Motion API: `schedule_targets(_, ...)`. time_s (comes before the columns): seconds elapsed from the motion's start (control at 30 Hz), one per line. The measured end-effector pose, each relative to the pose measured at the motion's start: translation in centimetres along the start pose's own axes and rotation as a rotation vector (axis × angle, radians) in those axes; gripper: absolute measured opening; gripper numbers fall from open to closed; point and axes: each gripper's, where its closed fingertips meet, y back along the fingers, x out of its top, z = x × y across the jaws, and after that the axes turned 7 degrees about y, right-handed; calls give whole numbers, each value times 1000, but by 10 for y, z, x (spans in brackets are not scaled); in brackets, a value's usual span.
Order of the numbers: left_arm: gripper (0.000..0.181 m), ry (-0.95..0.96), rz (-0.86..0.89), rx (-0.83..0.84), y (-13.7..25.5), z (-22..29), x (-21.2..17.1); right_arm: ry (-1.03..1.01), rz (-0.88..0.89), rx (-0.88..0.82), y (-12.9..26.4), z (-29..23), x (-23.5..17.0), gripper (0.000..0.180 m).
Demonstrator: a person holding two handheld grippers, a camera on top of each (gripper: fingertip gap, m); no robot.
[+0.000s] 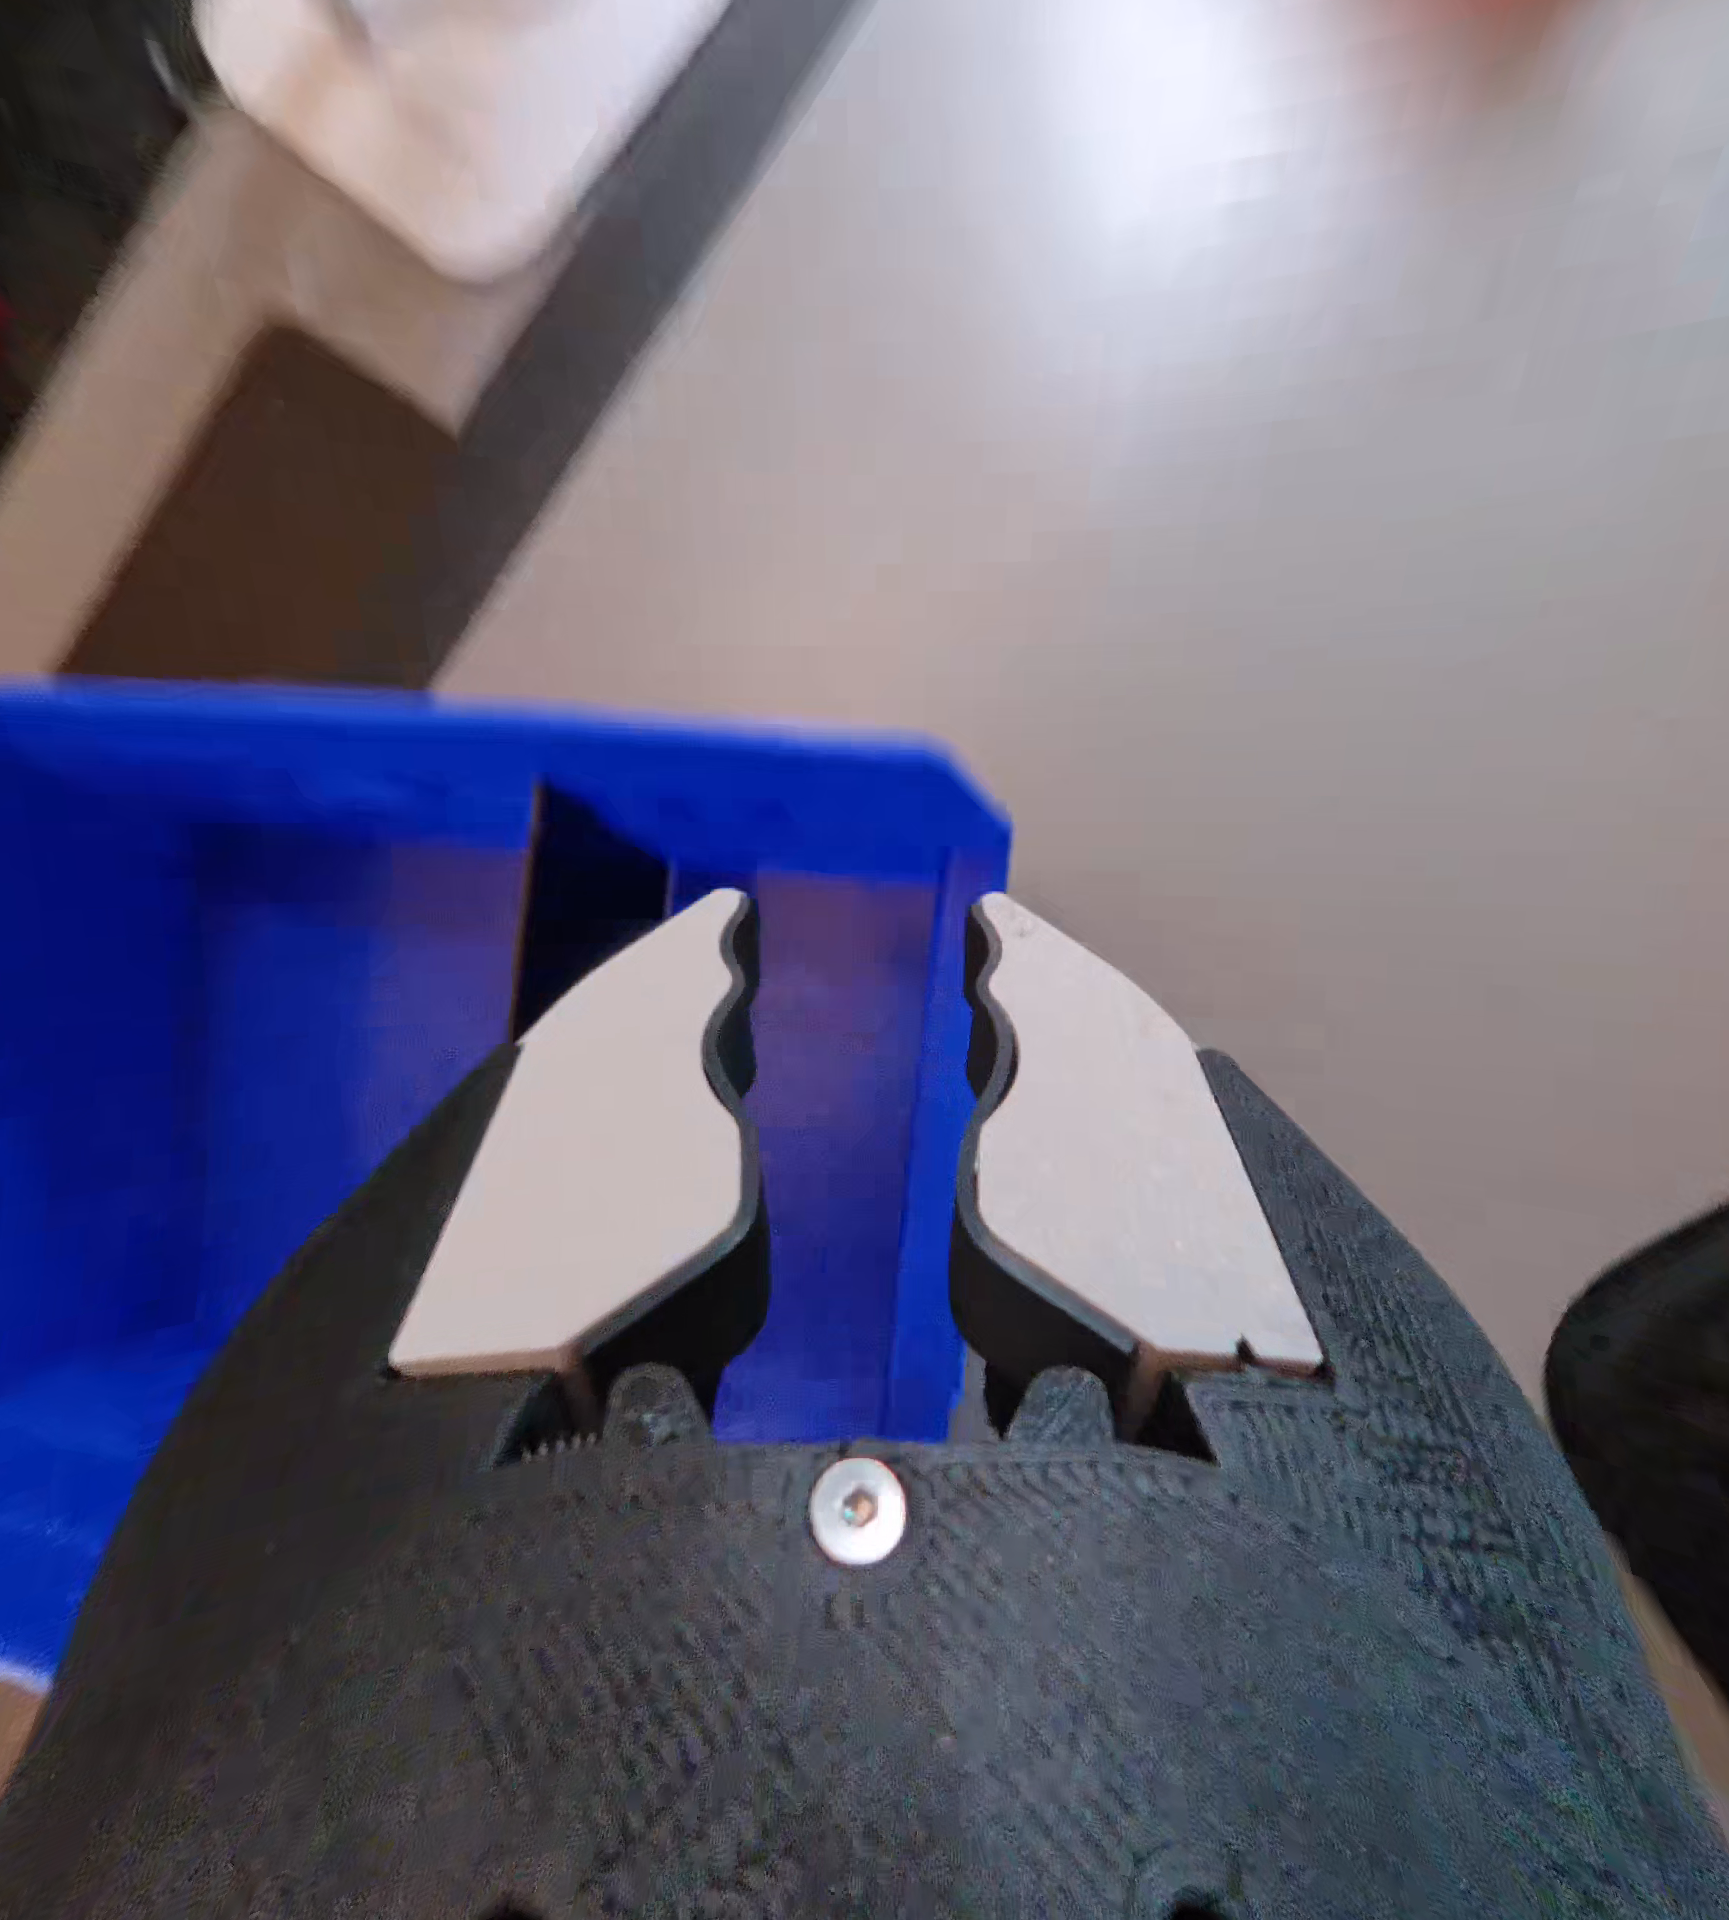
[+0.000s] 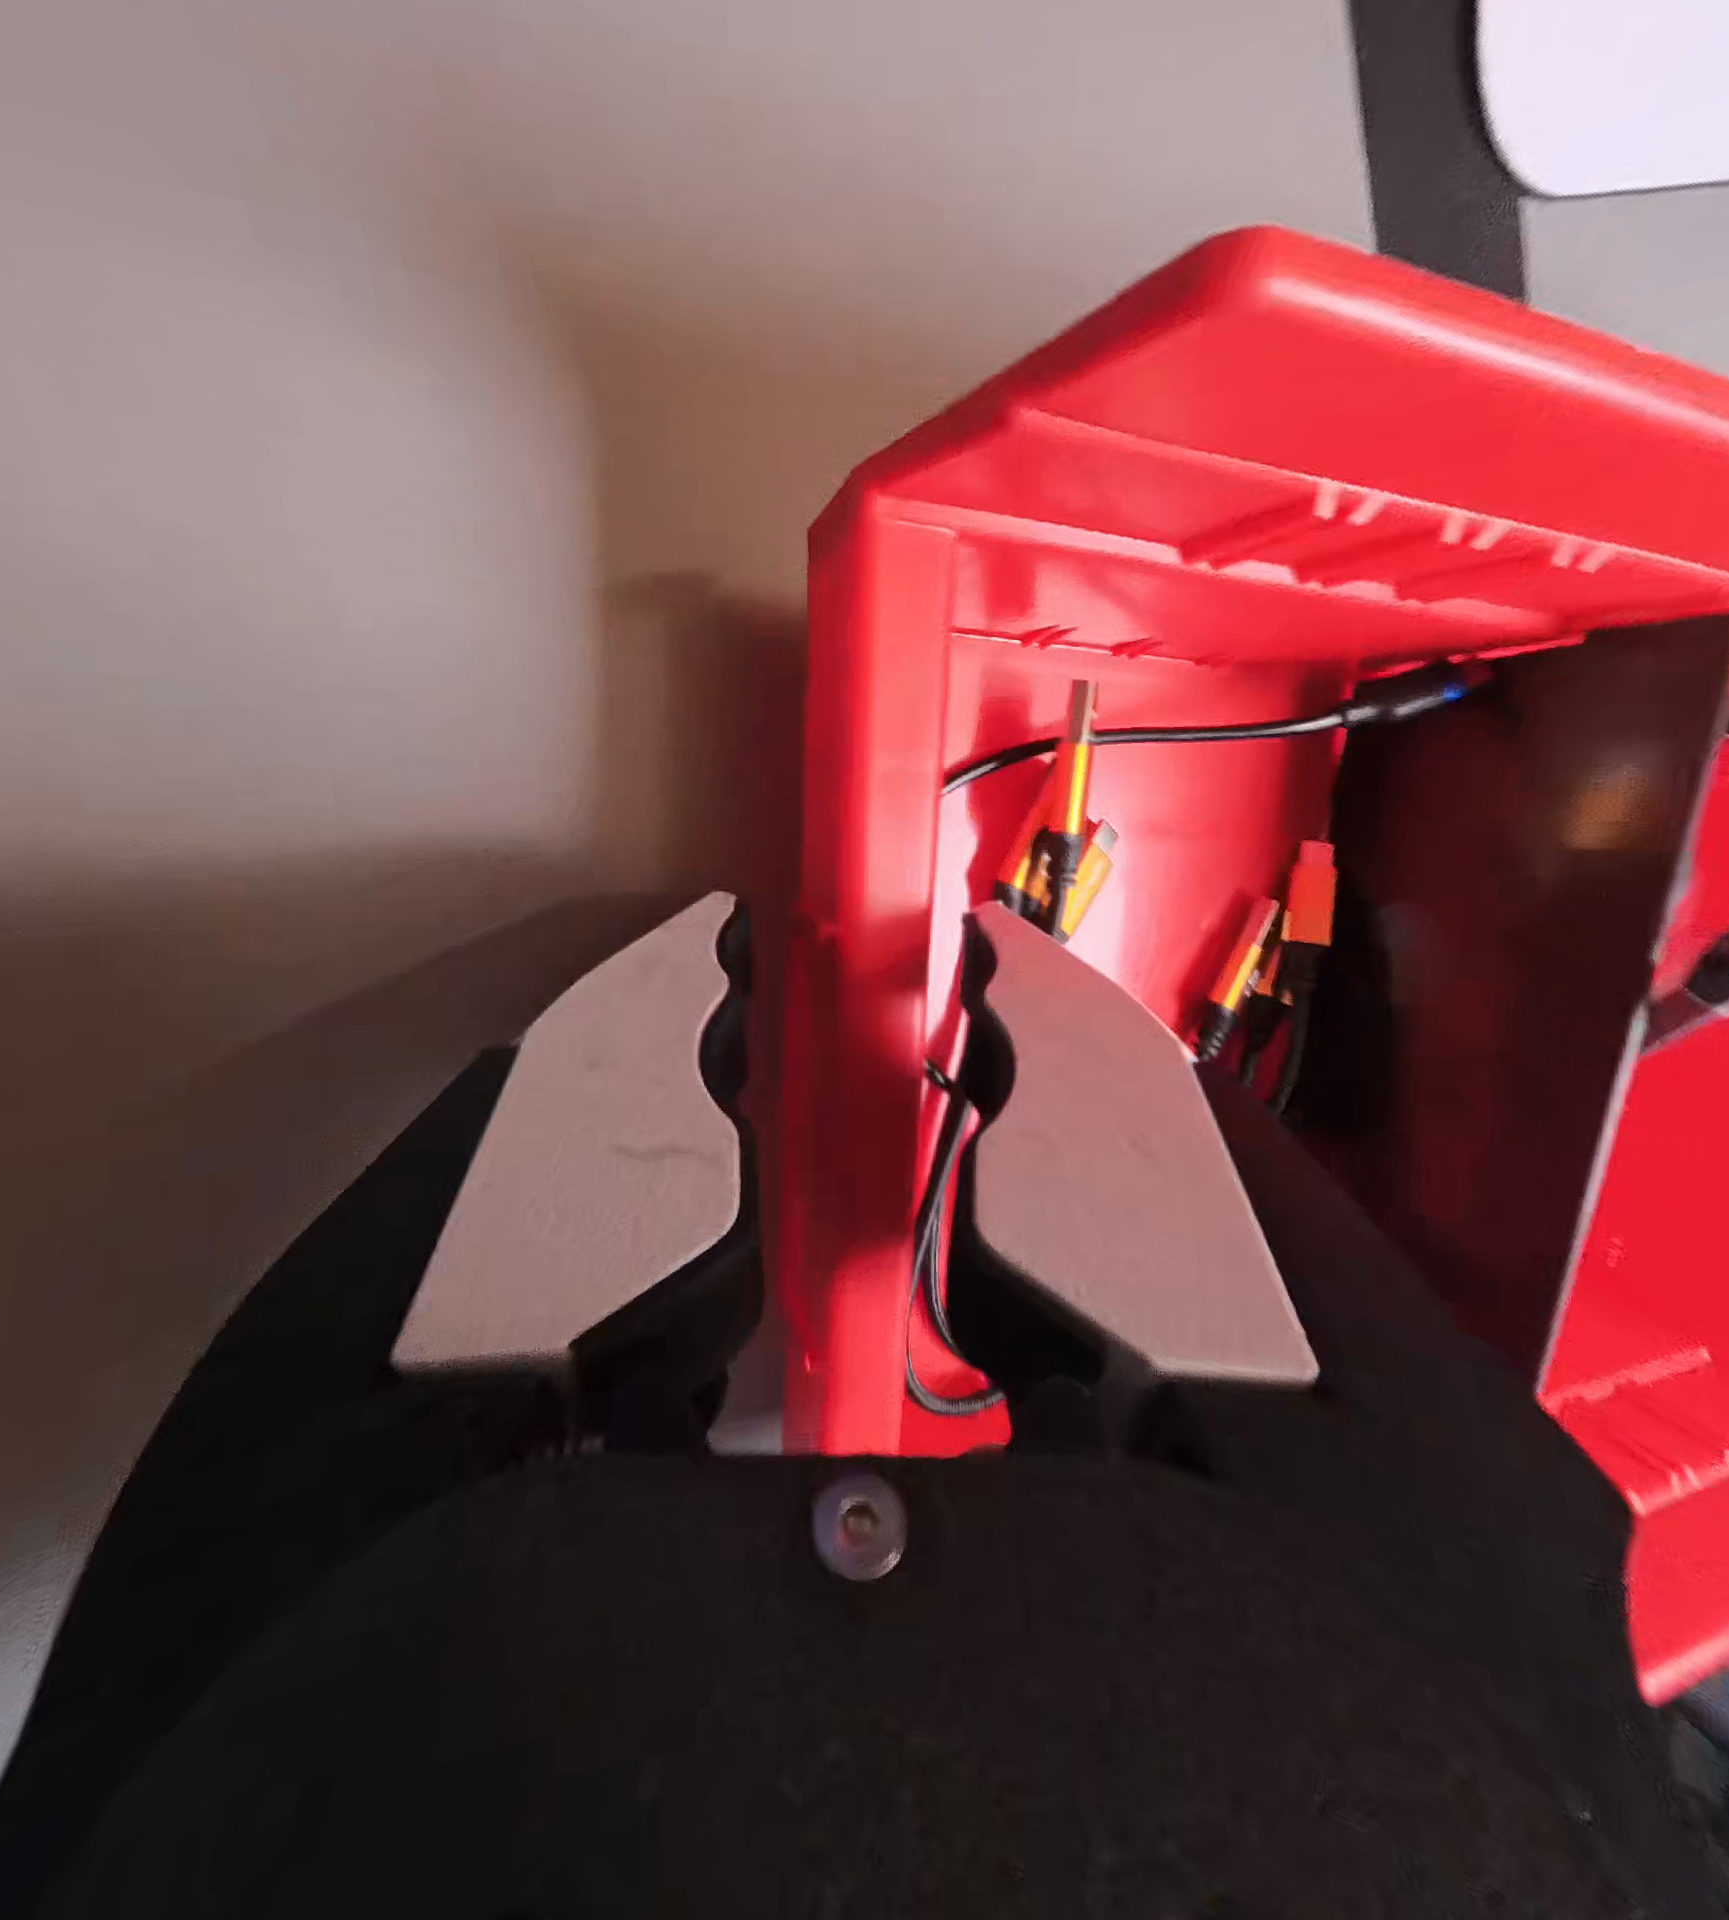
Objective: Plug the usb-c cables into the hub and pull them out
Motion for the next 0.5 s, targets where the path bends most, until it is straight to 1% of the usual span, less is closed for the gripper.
schedule_targets(0.03, 40, 1, -64, -2, -4, -2, -20, 20, -20, -1, -8, -1, 0, 31)
schedule_targets(0.07, 44, 5, -120, -8, -7, -3, -37, 53, -48, -25, -15, 0, 0, 28)
schedule_targets(0.13, 49, 8, -196, -11, -15, -4, -63, 115, -98, -74, -21, 3, 3, 29)
schedule_targets(0.2, 50, 10, -226, -24, -24, -1, -75, 133, -118, -75, -21, 0, 7, 29)
schedule_targets(0.3, 31, -20, -201, -79, -29, 11, -70, 151, -79, -47, -17, -17, 16, 28)
schedule_targets(0.5, 23, -106, -206, -56, -41, 26, -48, 271, -19, -52, 5, -75, 28, 28)
